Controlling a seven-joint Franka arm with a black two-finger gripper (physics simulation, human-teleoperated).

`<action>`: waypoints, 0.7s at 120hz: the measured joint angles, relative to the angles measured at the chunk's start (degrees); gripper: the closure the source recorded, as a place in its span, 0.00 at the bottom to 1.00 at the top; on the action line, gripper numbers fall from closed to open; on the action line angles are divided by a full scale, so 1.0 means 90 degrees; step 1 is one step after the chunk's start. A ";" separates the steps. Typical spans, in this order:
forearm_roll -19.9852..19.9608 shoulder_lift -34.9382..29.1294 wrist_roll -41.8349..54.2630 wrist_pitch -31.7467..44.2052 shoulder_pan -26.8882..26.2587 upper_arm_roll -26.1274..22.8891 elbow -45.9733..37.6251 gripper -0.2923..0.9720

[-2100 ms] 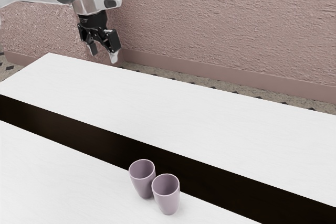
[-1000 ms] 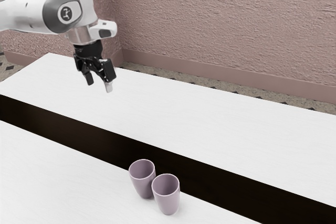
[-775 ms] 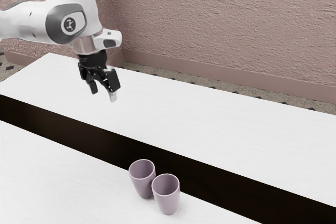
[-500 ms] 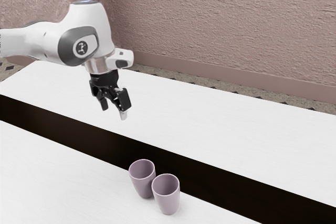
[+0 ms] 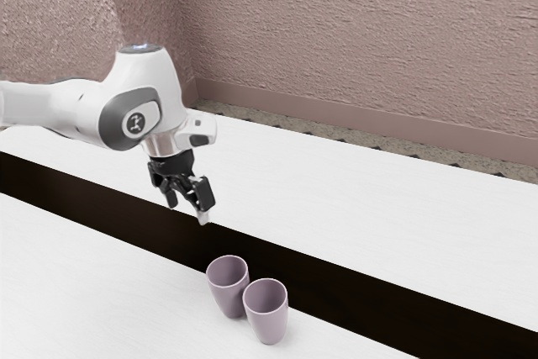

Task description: Place the left cup onto the right cup

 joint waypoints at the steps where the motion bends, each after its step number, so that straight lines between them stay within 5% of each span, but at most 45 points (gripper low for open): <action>1: 0.0000 -0.0005 -0.0001 0.0007 -0.0003 -0.0004 -0.0014 0.23; 84: -0.0158 0.0152 -0.0050 0.0392 -0.0007 -0.0366 -0.0509 0.23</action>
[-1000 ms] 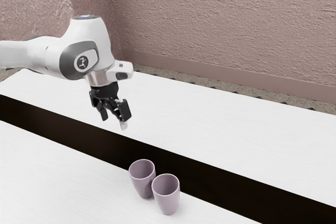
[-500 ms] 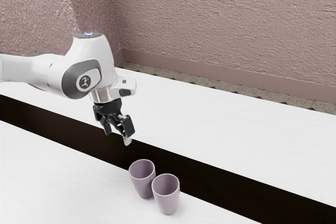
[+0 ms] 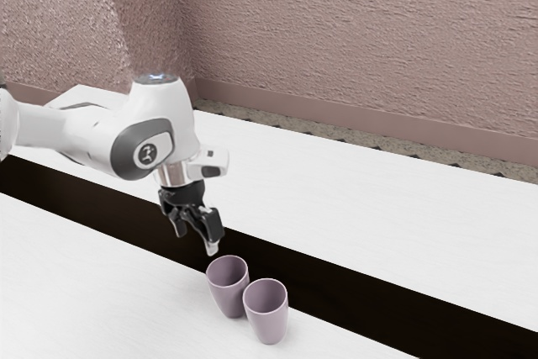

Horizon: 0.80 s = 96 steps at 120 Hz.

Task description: Place the left cup onto the right cup

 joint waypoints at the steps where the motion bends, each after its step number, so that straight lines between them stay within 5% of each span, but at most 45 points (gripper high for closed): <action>1: -0.0004 0.0010 0.0000 0.0013 0.0006 -0.0007 -0.0004 0.23; 64: -0.0135 0.0361 -0.0013 0.0578 -0.0038 -0.0334 -0.0156 0.24; 96: -0.0147 0.0566 -0.0021 0.0831 -0.0175 -0.0367 -0.0172 0.49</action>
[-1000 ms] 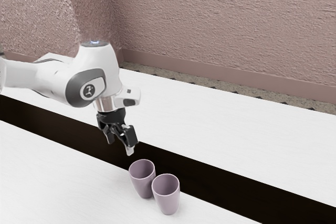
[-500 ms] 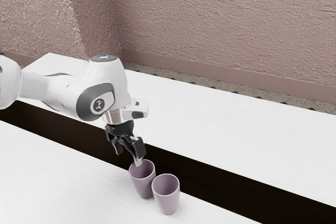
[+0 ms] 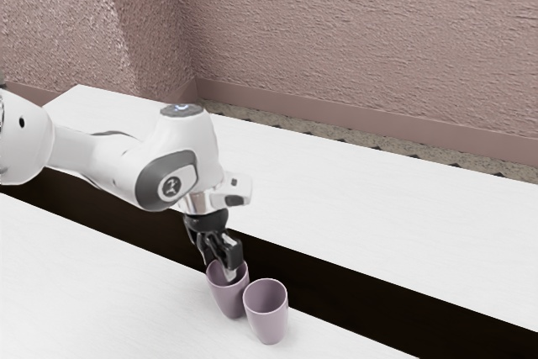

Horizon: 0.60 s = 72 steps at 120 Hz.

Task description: Place the left cup onto the right cup

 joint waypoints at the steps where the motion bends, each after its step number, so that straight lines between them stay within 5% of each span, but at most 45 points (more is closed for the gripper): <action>1: 0.0000 0.0011 -0.0001 0.0008 -0.0002 0.0000 0.0000 0.49; 72: 0.0005 0.0377 -0.0042 0.0339 0.0165 0.0001 -0.0010 0.56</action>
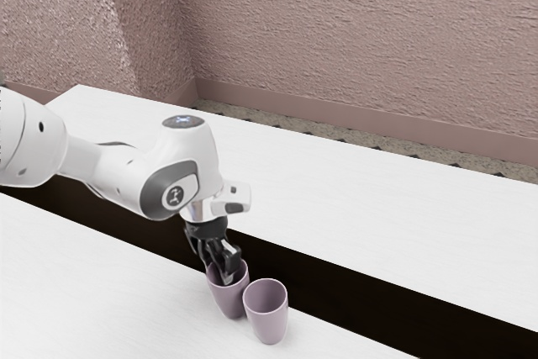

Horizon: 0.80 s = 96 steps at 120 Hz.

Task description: Place the left cup onto the right cup

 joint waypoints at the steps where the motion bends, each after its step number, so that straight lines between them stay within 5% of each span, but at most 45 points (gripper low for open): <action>1: 0.0000 0.0005 0.0000 0.0002 0.0000 0.0000 0.0000 0.56; 46: 0.0002 0.0027 -0.0006 0.0023 -0.0013 -0.0016 -0.0001 0.79; 96: 0.0046 -0.0118 -0.0051 -0.0012 -0.0015 -0.0018 -0.0001 0.84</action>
